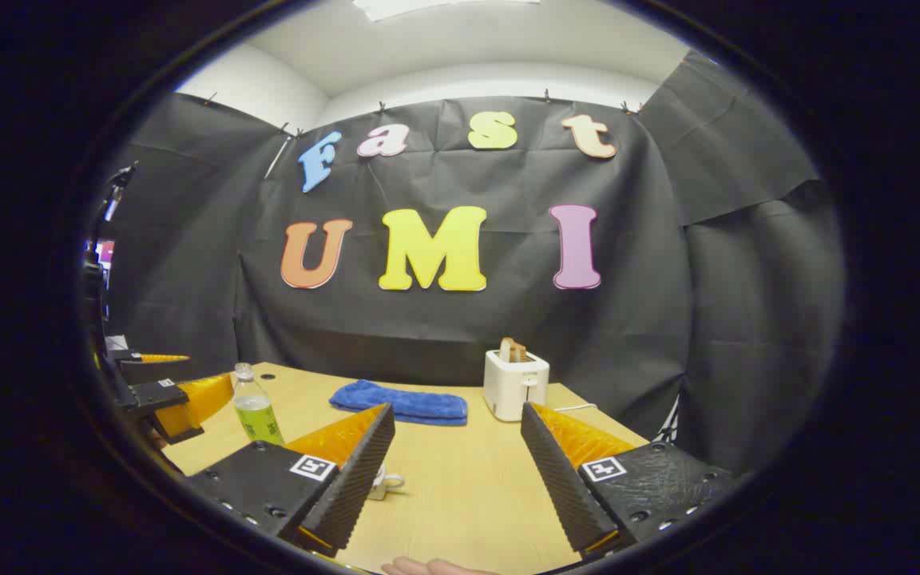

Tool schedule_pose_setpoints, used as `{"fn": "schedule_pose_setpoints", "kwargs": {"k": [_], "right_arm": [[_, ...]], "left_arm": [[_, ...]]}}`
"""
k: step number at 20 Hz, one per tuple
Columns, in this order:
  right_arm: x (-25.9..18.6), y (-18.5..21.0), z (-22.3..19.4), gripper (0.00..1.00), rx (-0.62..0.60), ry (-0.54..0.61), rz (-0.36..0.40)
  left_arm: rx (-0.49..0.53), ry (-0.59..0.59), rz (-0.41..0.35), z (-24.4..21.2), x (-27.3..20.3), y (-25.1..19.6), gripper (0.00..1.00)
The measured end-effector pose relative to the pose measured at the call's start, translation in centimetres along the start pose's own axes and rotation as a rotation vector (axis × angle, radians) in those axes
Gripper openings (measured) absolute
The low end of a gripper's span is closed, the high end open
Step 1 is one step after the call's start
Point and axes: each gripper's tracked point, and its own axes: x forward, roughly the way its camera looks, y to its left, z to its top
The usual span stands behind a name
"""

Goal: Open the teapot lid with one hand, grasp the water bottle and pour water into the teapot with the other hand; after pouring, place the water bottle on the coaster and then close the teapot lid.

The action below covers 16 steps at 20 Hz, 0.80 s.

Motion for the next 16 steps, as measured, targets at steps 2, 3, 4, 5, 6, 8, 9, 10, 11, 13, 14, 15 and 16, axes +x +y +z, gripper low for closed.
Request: {"fn": "schedule_pose_setpoints", "kwargs": {"k": [2, 3, 4, 5, 6, 8, 9, 10, 11, 13, 14, 15, 16], "right_arm": [[0.7, 0.7, -1.3, 0.96, 0.024, 0.031, 0.02], [0.8, 0.7, -1.8, 0.96, 0.035, 0.049, 0.025], [0.9, 0.6, -2.3, 0.98, 0.043, 0.061, 0.027], [0.9, 0.3, -2.4, 0.95, 0.046, 0.07, 0.023], [0.9, 0.1, -2.5, 0.96, 0.043, 0.068, 0.021], [0.8, -0.6, -2.6, 0.95, 0.025, 0.058, 0.004], [0.7, -0.7, -2.6, 0.95, 0.019, 0.055, -0.001], [0.7, -0.4, -2.7, 0.95, 0.017, 0.054, 0.004], [0.7, -0.3, -3.0, 0.95, 0.011, 0.053, 0.004], [1.0, -0.1, -3.1, 0.95, 0.001, 0.048, 0.001], [1.1, 0.3, -3.5, 0.94, 0.005, 0.053, 0.007], [1.6, 0.7, -4.0, 0.95, 0.008, 0.063, 0.006], [1.8, 1.0, -4.1, 0.95, 0.006, 0.06, 0.011]], "left_arm": [[0.003, 0.008, 0.026, -0.3, 0.2, 1.5, 0.99], [-0.002, 0.021, 0.027, -0.7, 0.4, 1.5, 0.99], [-0.009, 0.03, 0.028, -0.9, 0.6, 1.7, 0.99], [-0.012, 0.033, 0.031, -0.7, 0.6, 2.1, 0.99], [-0.009, 0.038, 0.036, -0.9, 0.5, 2.4, 0.99], [-0.006, 0.041, 0.043, -1.0, 0.4, 2.7, 0.99], [-0.003, 0.038, 0.04, -1.0, 0.5, 2.7, 0.99], [-0.002, 0.036, 0.038, -0.8, 0.4, 2.8, 0.99], [-0.022, 0.014, 0.041, -0.4, 0.4, 3.0, 0.99], [-0.038, 0.016, 0.027, -0.4, 0.5, 2.9, 0.99], [-0.026, 0.019, 0.026, -0.5, 0.6, 2.7, 0.99], [-0.015, 0.023, 0.04, -0.8, 0.6, 3.3, 0.99], [-0.01, 0.025, 0.04, -0.8, 0.6, 3.2, 0.99]]}}
